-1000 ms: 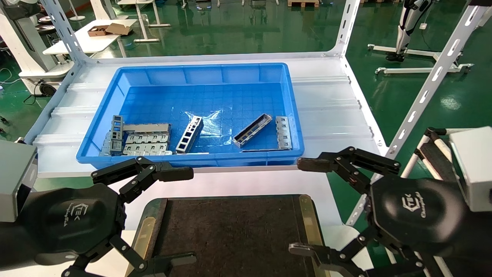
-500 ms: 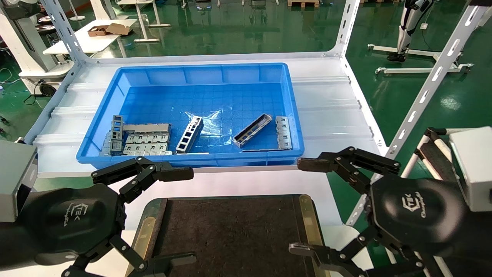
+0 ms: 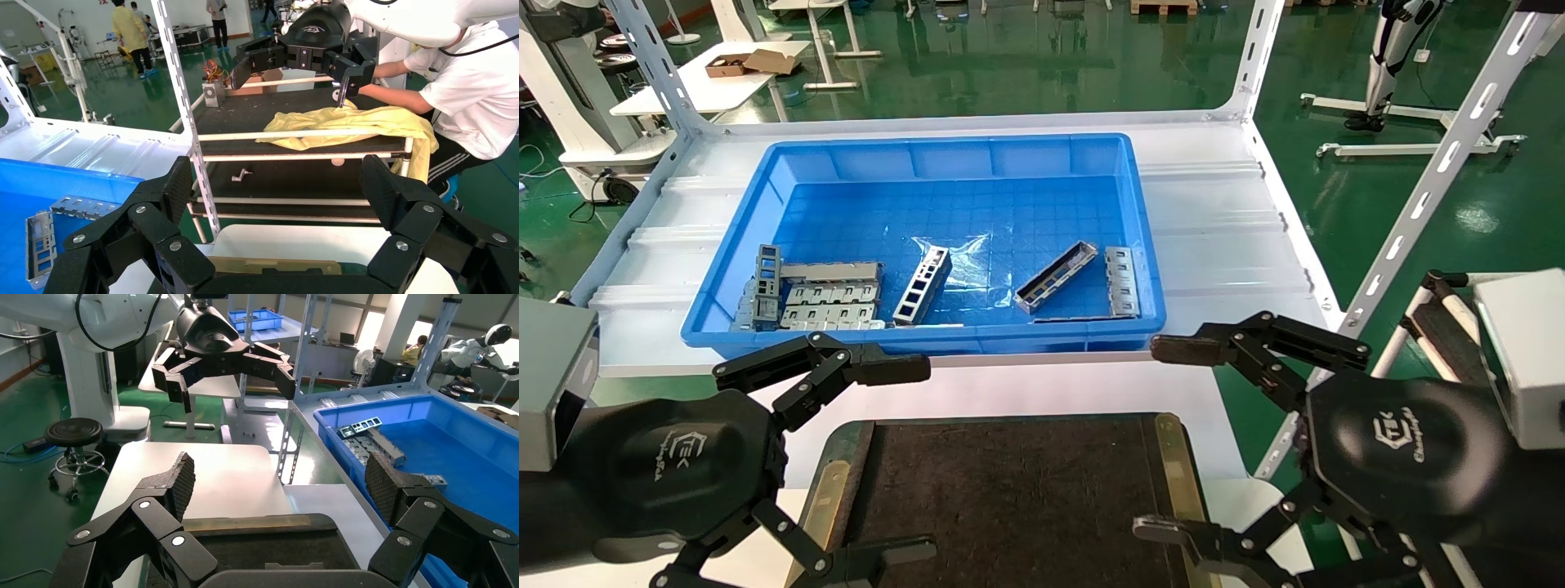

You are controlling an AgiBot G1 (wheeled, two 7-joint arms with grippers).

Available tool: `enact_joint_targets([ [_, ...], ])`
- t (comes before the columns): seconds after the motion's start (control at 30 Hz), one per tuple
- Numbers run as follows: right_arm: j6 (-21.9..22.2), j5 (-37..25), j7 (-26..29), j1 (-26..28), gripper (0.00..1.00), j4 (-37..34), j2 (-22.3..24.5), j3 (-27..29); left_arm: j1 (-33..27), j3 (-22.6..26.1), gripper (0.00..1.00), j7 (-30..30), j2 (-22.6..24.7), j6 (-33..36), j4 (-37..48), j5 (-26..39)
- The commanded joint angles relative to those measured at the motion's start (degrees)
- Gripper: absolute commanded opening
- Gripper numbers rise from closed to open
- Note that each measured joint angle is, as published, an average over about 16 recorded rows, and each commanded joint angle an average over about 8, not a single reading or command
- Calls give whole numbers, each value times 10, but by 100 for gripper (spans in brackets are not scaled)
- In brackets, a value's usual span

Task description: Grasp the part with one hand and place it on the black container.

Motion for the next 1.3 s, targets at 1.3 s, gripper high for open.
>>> enact_joint_targets([
  [1.3, 0, 0, 0, 0, 100, 0, 0, 0, -169, 94, 100, 26, 182, -127, 184, 206],
])
